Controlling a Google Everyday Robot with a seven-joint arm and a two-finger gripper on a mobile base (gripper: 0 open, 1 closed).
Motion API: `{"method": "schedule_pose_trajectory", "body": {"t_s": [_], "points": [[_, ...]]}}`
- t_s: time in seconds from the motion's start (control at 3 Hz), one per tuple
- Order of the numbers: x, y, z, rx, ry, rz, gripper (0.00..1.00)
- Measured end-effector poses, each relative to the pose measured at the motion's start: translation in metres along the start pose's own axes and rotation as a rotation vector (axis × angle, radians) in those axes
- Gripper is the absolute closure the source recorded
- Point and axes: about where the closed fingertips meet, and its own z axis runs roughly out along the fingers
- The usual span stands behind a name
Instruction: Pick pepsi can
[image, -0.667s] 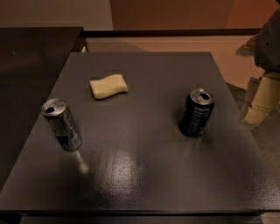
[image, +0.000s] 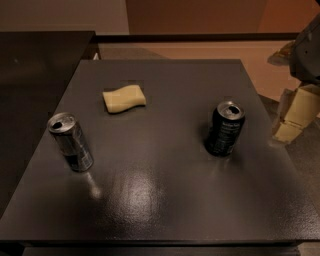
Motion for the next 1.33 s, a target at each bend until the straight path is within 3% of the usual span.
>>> {"method": "schedule_pose_trajectory", "body": {"t_s": [0.67, 1.33], "points": [[-0.004, 0.008, 0.043, -0.035, -0.106, 0.030, 0.00], [-0.015, 0.007, 0.083, -0.077, -0.162, 0.060, 0.00]]}}
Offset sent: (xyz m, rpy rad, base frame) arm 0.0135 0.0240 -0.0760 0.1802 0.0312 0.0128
